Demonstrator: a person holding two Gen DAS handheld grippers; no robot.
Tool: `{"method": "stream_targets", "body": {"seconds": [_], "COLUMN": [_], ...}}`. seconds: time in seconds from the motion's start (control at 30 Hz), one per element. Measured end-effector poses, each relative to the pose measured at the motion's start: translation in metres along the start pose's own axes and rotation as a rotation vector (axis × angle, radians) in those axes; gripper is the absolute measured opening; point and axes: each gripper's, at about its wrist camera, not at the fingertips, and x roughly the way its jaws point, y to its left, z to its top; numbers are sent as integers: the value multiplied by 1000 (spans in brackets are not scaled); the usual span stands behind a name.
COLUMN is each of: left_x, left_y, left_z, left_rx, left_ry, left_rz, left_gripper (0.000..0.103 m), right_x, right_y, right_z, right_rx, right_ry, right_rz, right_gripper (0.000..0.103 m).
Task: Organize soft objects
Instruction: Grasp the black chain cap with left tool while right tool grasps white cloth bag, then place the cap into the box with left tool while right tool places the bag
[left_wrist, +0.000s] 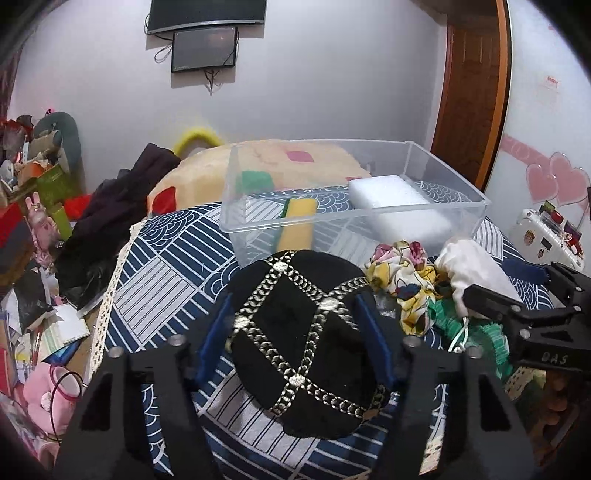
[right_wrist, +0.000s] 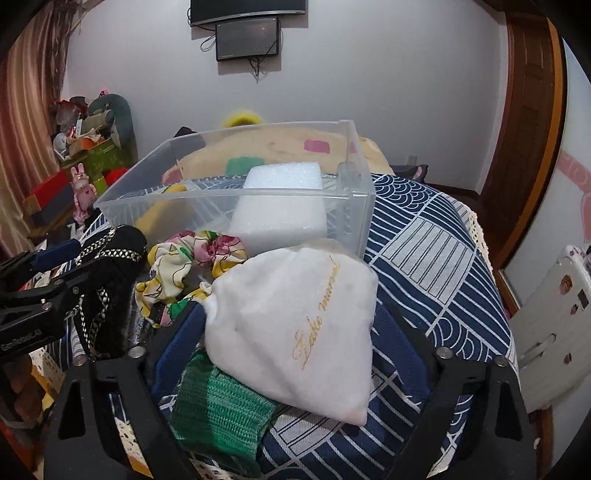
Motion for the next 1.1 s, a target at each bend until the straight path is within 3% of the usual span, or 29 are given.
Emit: {"method": "stream_targets", "body": {"seconds": [0.1, 0.17, 0.3, 0.37, 0.53, 1.1], "left_x": [-3, -2, 7, 2, -17, -76], "left_y": [3, 7, 11, 12, 12, 17], "left_z": [-3, -4, -9, -9, -8, 36], "left_rx": [-6, -23, -65, -73, -77, -77], "left_ry": [-1, 28, 84, 74, 32, -142], "left_rz": [-11, -71, -97, -108, -109, -119], "left_gripper": [40, 11, 10, 10, 10, 9], "right_x": [1, 1, -3, -5, -10, -57], "right_y": [0, 0, -1, -1, -1, -9], "right_z": [-2, -2, -2, -3, -4, 16], "right_rx": [0, 1, 5, 5, 3, 9], "right_ry": [10, 12, 10, 7, -7, -168], "right_rz": [17, 24, 47, 53, 57, 42], "right_gripper": [70, 59, 38, 25, 14, 12]}}
